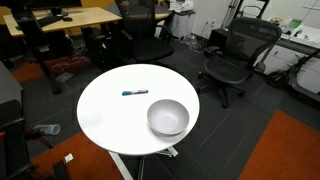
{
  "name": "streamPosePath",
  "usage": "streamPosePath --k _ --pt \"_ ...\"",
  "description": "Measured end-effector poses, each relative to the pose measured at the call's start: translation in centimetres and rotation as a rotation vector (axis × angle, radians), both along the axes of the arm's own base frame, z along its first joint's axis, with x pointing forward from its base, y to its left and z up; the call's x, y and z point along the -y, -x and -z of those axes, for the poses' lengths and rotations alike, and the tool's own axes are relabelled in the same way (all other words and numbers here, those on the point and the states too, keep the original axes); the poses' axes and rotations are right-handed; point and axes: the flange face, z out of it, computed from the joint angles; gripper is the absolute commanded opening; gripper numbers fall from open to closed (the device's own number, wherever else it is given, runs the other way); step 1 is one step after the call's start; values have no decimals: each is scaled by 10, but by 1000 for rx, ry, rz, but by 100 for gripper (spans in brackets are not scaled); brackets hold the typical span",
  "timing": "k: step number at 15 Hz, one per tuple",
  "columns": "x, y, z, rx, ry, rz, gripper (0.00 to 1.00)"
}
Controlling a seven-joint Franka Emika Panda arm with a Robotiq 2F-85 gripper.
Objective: Put the marker in the bowl
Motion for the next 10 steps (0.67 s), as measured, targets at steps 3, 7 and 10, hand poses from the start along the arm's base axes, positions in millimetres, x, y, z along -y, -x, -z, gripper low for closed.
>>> streamPosePath --k 3,7,10 --pt "-14 -15 16 15 12 69 100" --pt "-30 -37 42 47 27 139 100" --pt "-41 -55 64 64 38 184 100"
